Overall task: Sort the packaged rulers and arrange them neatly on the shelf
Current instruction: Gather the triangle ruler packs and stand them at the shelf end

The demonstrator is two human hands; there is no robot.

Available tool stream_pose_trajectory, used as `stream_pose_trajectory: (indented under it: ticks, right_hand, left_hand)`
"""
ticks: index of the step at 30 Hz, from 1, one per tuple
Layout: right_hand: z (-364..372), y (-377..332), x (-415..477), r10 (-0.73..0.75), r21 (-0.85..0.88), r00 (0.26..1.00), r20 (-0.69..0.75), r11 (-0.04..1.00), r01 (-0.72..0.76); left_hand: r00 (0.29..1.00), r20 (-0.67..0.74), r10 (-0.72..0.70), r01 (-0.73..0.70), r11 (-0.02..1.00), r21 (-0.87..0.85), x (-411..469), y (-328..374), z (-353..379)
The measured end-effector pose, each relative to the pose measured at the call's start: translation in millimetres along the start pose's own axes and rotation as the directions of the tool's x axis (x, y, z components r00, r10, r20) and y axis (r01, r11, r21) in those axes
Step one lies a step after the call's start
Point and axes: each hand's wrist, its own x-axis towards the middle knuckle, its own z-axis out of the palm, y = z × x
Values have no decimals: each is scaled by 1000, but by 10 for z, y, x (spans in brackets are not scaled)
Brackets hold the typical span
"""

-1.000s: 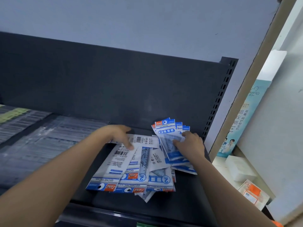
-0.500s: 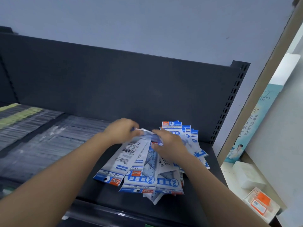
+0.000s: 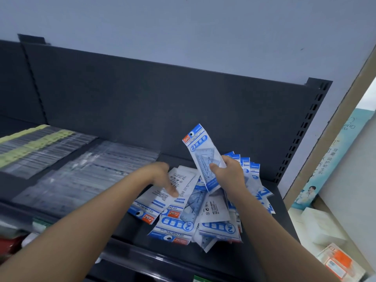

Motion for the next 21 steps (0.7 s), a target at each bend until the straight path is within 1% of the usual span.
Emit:
stream_pose_trajectory:
  ticks: [2,4,6,8,9,11,12,15,16,17,18,19,20,21]
  right_hand:
    - [8,-4,-17,-14,-7,1000,-14,1000,14]
    - [6,-5,-34,-19,-17,1000,-15,1000,19]
    - [0,7,-55,-27,-5,1000,-17,1000,27]
    - [-8,14,-81,-46,-11,999,-22,999,45]
    - [-7,15,-98,-56,-23,998,-19,998,56]
    - [10,8,-125,-77,-39,997,4,996,77]
    - [21,-1,-138,-83,-36,996,24,996,84]
    - [45,-19,-170,-74,-38,994,86,996,77]
    - [44,-22,-173,-74,-40,993,97,996,78]
    - [40,-19,-173,-71,-30,992,101,997,74]
    - [35,-14,-169,-59,-9,993,100,998,60]
    - [25,-12,-170,-32,8,994,102,999,31]
    - [14,-6,-167,-4,24,994,110,1000,1]
    - [8,3,-167,29,40,992,123,999,-35]
  left_hand:
    - [999,-39,-34,34,999,2,-53,61,13]
    - [996,-75,-44,39,997,-67,-79,94,15]
    - [992,-117,-41,13,973,-230,-69,80,10]
    - [980,-192,-44,-40,909,-415,-40,57,-17]
    - [975,-213,-54,-68,848,-526,-11,53,-29]
    - [982,-179,-60,-97,651,-752,34,75,-55]
    - [988,-150,-43,-101,559,-823,32,104,-69]
    - [989,-105,102,-131,298,-946,-47,226,-78]
    - [981,-96,166,-134,232,-963,-55,247,-66]
    - [971,-107,212,-154,220,-963,-52,257,-44]
    - [963,-141,231,-202,268,-942,-35,253,-10]
    - [954,-188,236,-266,364,-893,-4,245,29]
    - [937,-247,245,-341,502,-795,37,234,63]
    - [914,-305,266,-404,649,-645,71,223,93]
